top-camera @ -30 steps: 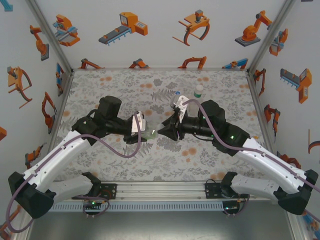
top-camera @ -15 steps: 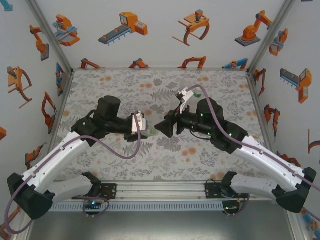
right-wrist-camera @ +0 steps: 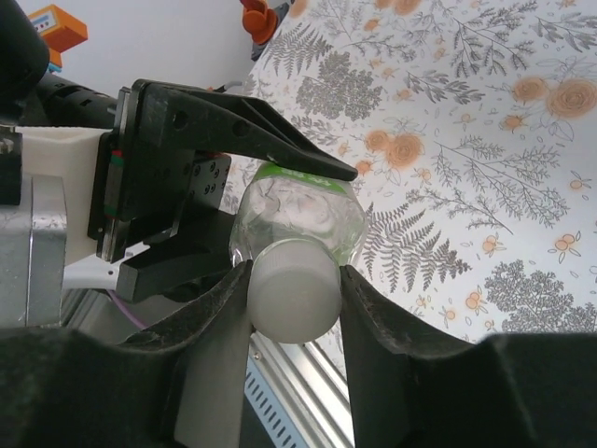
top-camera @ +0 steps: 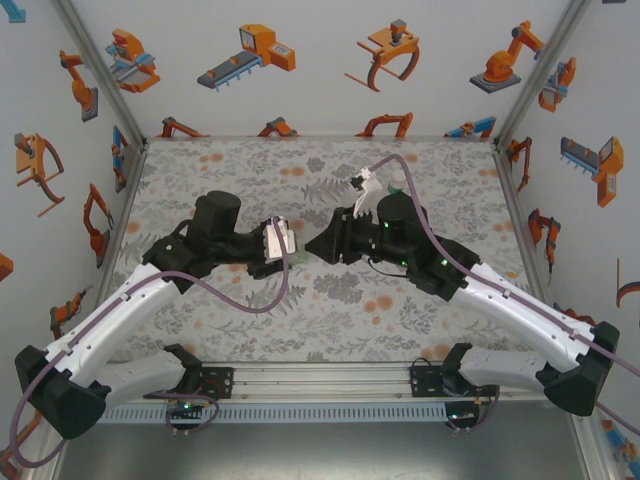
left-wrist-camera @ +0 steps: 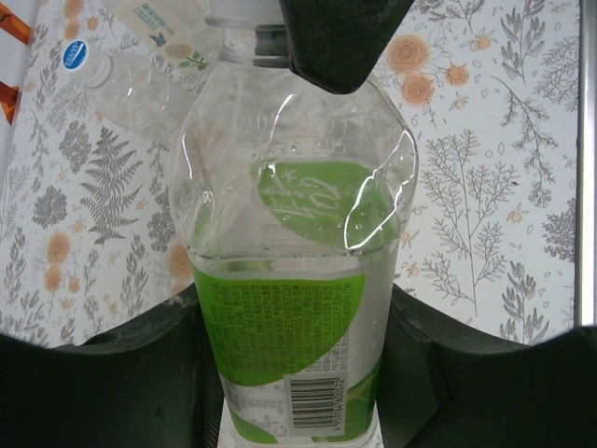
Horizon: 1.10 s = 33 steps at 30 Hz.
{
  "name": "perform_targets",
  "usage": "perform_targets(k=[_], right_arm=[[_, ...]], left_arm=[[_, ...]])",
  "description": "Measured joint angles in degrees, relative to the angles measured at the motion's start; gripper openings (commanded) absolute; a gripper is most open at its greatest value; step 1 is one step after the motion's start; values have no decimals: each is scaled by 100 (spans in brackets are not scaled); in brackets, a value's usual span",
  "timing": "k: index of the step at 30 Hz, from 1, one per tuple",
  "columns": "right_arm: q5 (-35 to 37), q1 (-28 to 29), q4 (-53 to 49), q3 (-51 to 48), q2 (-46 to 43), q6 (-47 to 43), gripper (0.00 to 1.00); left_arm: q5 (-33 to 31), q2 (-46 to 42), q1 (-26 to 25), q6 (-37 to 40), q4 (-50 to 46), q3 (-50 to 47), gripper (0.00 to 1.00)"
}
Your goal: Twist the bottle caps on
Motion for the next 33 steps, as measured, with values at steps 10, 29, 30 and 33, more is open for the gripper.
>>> perform_targets(k=[10,29,30,33], right_arm=[[264,0,-249,149,74,-127,24],[1554,-634,-2566,1864,2236,-2100,18],[1580,-691,-2636,1950,2369,-2166,18],[1674,-868,-2791,2247,2835,-2376,18]], left_arm=[[-11,-2,0,-76,136,-44,89],[-103,-372,0,-116,586,-326,99],[-105,-372,0,-116,588,-326,99],[-105,-372,0,-116,588,-326,99]])
